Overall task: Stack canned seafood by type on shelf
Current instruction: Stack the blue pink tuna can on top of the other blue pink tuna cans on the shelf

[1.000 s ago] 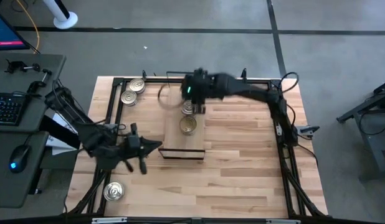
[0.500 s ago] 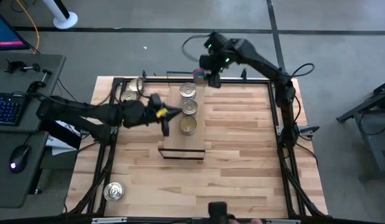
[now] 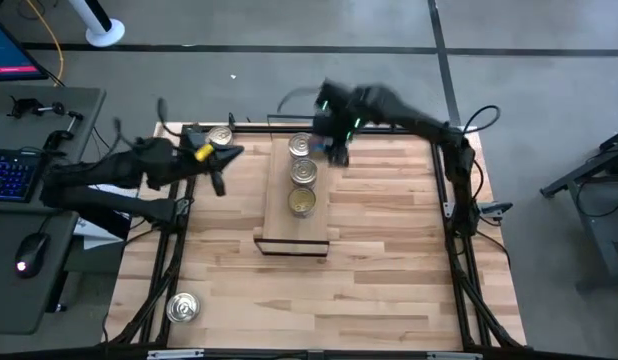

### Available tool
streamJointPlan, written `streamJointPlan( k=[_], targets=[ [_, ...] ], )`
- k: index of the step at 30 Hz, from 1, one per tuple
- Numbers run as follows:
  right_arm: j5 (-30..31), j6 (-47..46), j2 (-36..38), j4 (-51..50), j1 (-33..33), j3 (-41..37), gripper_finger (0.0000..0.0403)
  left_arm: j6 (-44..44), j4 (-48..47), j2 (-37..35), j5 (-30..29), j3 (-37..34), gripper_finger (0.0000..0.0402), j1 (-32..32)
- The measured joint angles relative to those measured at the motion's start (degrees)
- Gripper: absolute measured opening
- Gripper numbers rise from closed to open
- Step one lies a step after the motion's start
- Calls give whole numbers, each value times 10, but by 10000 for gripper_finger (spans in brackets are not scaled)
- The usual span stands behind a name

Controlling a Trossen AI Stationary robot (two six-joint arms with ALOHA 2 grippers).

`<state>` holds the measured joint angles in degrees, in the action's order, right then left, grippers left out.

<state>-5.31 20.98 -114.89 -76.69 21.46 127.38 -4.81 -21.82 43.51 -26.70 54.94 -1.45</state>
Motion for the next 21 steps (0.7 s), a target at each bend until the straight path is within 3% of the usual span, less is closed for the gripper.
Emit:
streamJointPlan(
  k=[7, 12, 15, 21],
  targets=[
    [141, -162, 99, 74, -134, -261, 168, 75, -37, -66, 104, 0, 0, -61],
    [249, -261, 205, 213, -173, -366, 168, 97, -37, -89, 162, 0, 0, -99],
    [296, -190, 209, 325, -168, -390, 168, 100, -37, -87, 174, 0, 0, -118],
    [377, 64, 149, 520, -130, -395, 168, 49, -17, -59, 240, 0, 0, -143]
  ],
)
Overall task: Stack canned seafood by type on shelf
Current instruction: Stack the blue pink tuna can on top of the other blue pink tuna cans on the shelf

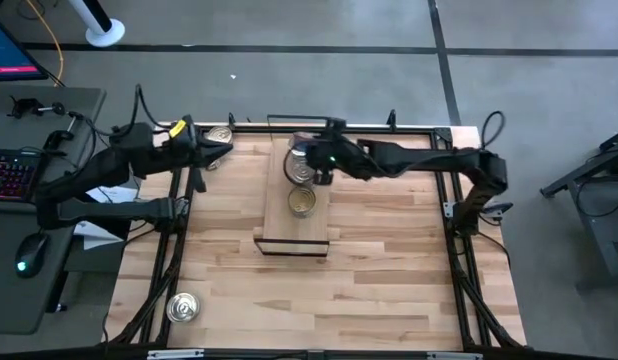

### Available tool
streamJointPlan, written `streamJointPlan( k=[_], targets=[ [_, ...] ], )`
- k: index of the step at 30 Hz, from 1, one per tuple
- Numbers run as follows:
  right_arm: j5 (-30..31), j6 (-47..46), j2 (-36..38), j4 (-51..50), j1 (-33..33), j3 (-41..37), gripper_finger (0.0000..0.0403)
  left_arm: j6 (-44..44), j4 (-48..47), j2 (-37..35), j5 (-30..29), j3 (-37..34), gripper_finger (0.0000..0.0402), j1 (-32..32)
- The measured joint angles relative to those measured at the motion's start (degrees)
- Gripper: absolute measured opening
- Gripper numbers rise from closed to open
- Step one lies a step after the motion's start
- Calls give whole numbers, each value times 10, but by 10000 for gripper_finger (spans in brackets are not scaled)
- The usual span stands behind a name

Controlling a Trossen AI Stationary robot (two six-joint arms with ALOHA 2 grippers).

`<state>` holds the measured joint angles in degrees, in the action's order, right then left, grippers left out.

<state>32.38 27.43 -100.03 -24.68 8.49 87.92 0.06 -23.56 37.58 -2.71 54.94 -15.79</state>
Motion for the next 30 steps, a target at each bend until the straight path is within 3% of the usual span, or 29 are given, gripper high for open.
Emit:
streamJointPlan(
  k=[3, 9, 20, 30],
  targets=[
    [-1, 63, -36, 26, 21, 11, 172, -28, 3, 13, 6, 0, 0, -2],
    [-11, 137, -80, 48, 45, 15, 219, -86, 4, 27, 6, 0, 0, -2],
    [-46, 156, -100, 114, 62, 16, 192, -89, 4, 41, 4, 0, 0, -2],
    [-2, 233, -111, 130, 53, 17, 196, -70, -4, 51, 3, 0, 0, -2]
  ],
)
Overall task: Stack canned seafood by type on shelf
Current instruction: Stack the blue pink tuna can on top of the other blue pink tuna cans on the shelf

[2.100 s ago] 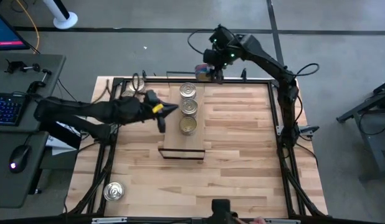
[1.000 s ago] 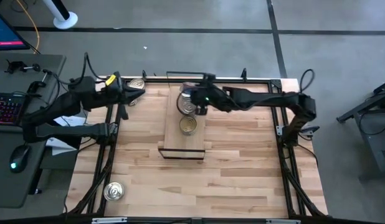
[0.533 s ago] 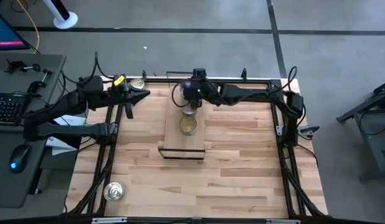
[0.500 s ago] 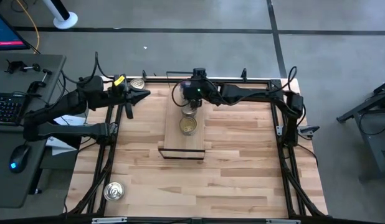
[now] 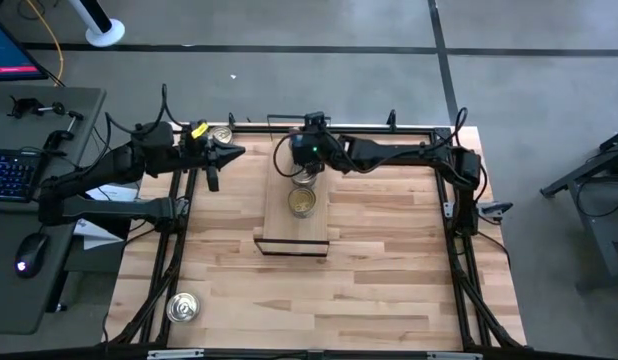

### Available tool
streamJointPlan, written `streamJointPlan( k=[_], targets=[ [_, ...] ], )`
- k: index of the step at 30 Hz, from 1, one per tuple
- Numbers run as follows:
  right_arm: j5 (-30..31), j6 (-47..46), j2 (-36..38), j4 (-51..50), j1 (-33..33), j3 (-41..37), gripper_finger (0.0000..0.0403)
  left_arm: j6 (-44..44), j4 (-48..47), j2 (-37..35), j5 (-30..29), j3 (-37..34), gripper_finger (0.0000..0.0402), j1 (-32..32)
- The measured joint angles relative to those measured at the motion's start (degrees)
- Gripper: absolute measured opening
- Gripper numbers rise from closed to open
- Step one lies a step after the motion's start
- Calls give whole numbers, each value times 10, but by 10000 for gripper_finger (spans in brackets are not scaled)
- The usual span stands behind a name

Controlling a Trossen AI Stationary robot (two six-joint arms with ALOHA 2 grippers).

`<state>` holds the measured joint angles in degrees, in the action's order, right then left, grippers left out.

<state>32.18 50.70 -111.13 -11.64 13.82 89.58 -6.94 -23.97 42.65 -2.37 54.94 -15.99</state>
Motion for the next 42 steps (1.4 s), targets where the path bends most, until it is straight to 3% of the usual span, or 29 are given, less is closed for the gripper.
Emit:
streamJointPlan(
  k=[5, 17, 31, 37, 42],
  targets=[
    [33, 27, 0, 34, 1, 0, 196, 7, -6, 0, 0, 0, 0, 0],
    [10, 4, -13, 40, 2, 0, 196, 25, -7, 0, 0, 0, 0, 0],
    [53, 59, -33, 64, 1, 0, 195, 31, -31, 0, 0, 0, 0, 0],
    [24, 21, -33, 66, 0, 0, 195, 31, -32, 0, 0, 0, 0, 0],
    [34, -14, -33, 67, -5, 0, 195, 31, -32, 0, 0, 0, 0, 0]
  ],
)
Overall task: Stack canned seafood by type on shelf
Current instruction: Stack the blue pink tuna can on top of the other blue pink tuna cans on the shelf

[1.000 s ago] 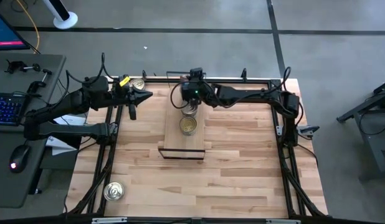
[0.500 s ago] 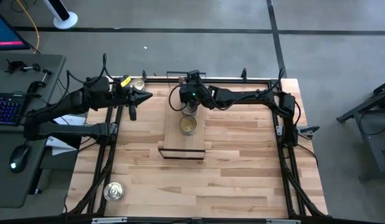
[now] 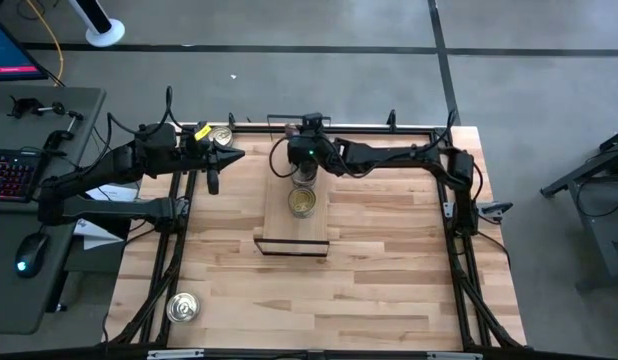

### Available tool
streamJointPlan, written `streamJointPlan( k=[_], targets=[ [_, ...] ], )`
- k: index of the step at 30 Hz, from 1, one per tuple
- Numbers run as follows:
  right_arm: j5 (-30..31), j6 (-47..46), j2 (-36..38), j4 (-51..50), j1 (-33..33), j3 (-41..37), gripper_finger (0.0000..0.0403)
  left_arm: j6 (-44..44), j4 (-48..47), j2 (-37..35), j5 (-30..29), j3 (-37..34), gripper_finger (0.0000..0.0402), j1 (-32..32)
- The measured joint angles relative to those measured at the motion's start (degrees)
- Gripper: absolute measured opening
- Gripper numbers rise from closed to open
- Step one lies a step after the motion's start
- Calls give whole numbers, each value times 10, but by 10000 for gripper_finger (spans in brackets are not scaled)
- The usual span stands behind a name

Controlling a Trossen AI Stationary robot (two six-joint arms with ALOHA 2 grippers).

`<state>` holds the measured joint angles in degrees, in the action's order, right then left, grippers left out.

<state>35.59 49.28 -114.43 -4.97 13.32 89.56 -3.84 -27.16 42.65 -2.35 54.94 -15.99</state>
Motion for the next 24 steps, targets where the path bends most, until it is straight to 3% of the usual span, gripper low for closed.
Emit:
streamJointPlan(
  k=[12, 24],
  targets=[
    [83, 6, 0, -7, -2, 0, 195, -5, 0, 0, 0, 0, 0, 0],
    [61, 8, 0, -17, -7, 0, 206, -6, -1, 0, 0, 0, 0, 0]
  ],
)
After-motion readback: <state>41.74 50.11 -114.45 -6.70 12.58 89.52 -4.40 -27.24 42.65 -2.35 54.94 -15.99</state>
